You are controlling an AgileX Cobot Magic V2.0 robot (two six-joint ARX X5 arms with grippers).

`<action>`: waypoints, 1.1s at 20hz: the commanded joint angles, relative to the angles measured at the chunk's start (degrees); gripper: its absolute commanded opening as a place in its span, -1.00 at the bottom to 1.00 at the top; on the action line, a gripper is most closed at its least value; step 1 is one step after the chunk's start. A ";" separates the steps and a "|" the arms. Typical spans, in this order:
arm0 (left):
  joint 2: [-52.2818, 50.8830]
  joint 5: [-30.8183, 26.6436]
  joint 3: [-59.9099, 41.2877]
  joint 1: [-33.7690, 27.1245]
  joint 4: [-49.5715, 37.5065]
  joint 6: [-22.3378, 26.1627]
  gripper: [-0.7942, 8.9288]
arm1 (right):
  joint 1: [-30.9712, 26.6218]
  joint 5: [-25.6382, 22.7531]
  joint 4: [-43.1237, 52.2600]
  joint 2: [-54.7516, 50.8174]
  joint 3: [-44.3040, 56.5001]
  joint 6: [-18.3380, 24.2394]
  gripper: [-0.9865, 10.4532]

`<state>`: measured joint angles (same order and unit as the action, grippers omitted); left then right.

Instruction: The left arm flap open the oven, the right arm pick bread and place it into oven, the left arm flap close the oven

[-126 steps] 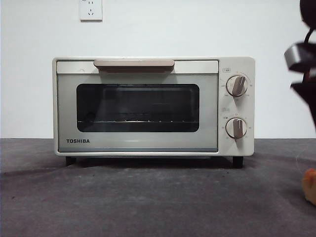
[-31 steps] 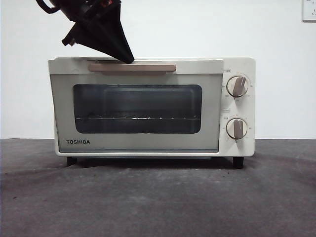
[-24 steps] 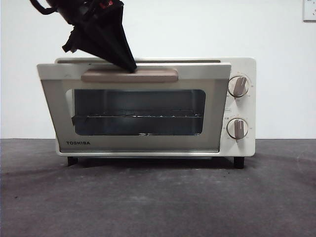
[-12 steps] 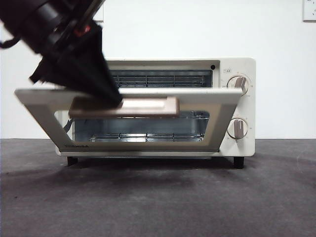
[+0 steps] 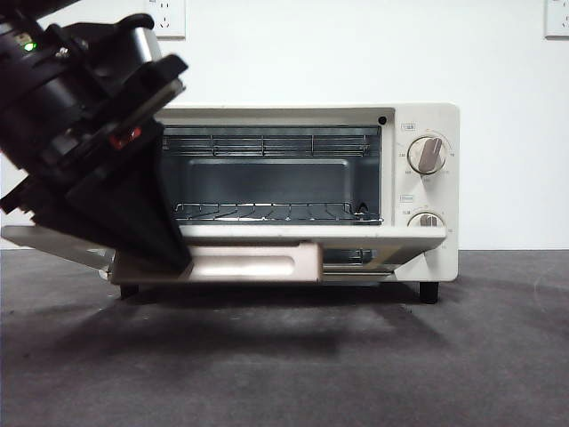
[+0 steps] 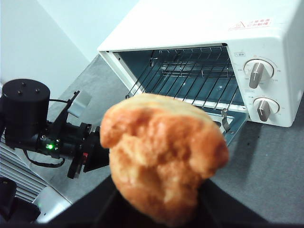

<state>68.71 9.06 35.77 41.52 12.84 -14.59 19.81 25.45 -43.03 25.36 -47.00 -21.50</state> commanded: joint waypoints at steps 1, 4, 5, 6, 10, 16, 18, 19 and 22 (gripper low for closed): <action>0.79 -1.81 -0.07 0.20 -2.10 -0.79 -0.81 | 0.26 0.02 0.61 0.17 -0.68 -0.61 -0.59; 0.81 -1.79 -0.17 0.24 -0.28 0.90 -0.81 | 0.26 0.02 0.61 0.17 -0.68 -0.59 -0.59; 0.81 -1.79 -0.17 0.24 0.42 1.44 -0.81 | 0.26 0.02 0.61 0.17 -0.68 -0.59 -0.59; 0.81 -1.79 -0.17 0.24 0.96 1.60 -0.81 | 0.26 0.00 0.61 0.17 -0.68 -0.59 -0.59; 0.79 -1.20 -0.15 0.24 2.64 1.88 -0.81 | 0.26 0.04 0.42 0.28 -0.68 -0.61 -0.59; -5.51 2.99 1.53 0.24 7.91 1.90 -0.80 | 0.31 2.82 0.07 3.91 -0.68 -1.42 -0.59; -10.27 2.95 2.21 0.22 11.21 1.92 -0.80 | 0.81 4.22 0.17 7.43 -0.68 -1.20 -0.59; -12.90 2.78 2.60 0.22 12.59 1.92 -0.80 | 1.44 4.24 0.46 9.27 -0.68 -0.83 -0.59; -21.11 1.64 4.90 0.15 17.00 1.90 -0.80 | 4.70 4.02 4.20 15.54 -0.68 -0.57 -0.59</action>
<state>47.48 10.66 39.40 41.30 30.65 -13.17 24.18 29.32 -39.48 40.66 -47.00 -22.37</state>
